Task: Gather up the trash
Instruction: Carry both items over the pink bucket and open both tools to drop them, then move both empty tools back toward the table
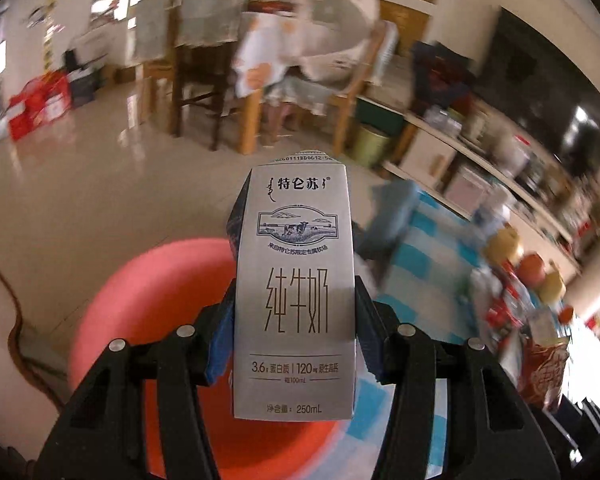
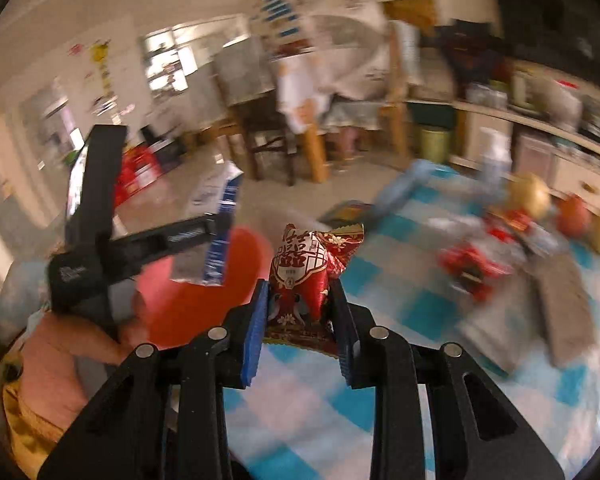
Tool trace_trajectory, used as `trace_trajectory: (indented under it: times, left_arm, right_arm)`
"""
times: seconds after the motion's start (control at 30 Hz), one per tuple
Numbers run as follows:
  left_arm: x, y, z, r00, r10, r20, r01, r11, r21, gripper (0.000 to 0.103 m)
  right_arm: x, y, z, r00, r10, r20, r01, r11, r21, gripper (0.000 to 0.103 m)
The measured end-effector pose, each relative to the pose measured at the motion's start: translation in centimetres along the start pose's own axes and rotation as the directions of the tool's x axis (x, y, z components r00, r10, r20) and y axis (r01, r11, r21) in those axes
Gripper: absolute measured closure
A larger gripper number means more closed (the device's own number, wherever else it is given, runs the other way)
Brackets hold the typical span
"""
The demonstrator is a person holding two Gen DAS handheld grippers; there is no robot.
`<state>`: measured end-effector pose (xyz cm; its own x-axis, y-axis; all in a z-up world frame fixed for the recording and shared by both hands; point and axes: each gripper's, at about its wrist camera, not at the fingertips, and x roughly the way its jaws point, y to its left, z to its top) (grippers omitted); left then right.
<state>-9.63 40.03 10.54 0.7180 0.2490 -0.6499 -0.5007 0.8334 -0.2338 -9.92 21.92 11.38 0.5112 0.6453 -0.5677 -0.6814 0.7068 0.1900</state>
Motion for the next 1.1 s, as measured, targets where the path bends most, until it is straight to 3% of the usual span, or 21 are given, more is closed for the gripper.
trace_trajectory:
  times: [0.27, 0.33, 0.4, 0.5, 0.63, 0.7, 0.8, 0.87, 1.1]
  left_arm:
    - [1.8, 7.0, 1.3, 0.998, 0.05, -0.04, -0.055, 0.987, -0.154, 0.048]
    - [2.2, 8.2, 1.4, 0.998, 0.044, -0.055, -0.053, 0.98, -0.191, 0.041]
    - [2.2, 8.8, 1.5, 0.998, 0.036, -0.044, -0.044, 0.976, -0.215, 0.028]
    - [1.5, 8.7, 1.5, 0.999, 0.042, 0.031, -0.034, 0.976, -0.217, 0.017]
    - [-0.3, 6.8, 1.3, 0.979, 0.004, 0.203, 0.03, 0.986, -0.164, 0.012]
    - [-0.7, 5.4, 1.0, 0.969, -0.038, 0.243, 0.071, 0.989, -0.13, 0.012]
    - [-0.1, 3.3, 0.9, 0.968, -0.124, 0.22, 0.146, 0.985, -0.091, 0.012]
    - [0.1, 2.0, 0.6, 0.969, -0.146, 0.197, 0.16, 0.985, -0.056, 0.012]
    - [-0.7, -2.7, -1.0, 0.975, -0.146, 0.169, 0.124, 0.983, 0.135, 0.012]
  right_arm:
    - [8.2, 5.4, 1.6, 0.991, 0.091, -0.094, -0.094, 0.995, -0.034, 0.068]
    - [8.8, 5.2, 1.3, 0.994, 0.067, -0.091, -0.069, 0.997, -0.017, 0.054]
    - [8.3, 4.5, 0.7, 0.996, 0.054, -0.071, -0.054, 0.999, 0.01, 0.033]
    - [6.5, 3.3, -0.3, 0.999, 0.006, -0.039, -0.004, 0.999, 0.037, 0.021]
    - [3.8, 1.9, -1.9, 0.998, -0.065, -0.018, 0.065, 0.997, 0.029, 0.018]
    - [2.5, 1.3, -2.8, 0.995, -0.1, -0.014, 0.1, 0.995, 0.016, 0.017]
    - [1.0, 0.0, -4.5, 0.987, -0.162, -0.02, 0.162, 0.987, 0.002, 0.014]
    - [-0.3, -1.1, -5.7, 0.983, -0.184, -0.024, 0.184, 0.983, 0.023, 0.014]
    - [-4.5, -5.1, -8.7, 0.971, -0.239, -0.001, 0.237, 0.962, 0.139, 0.009]
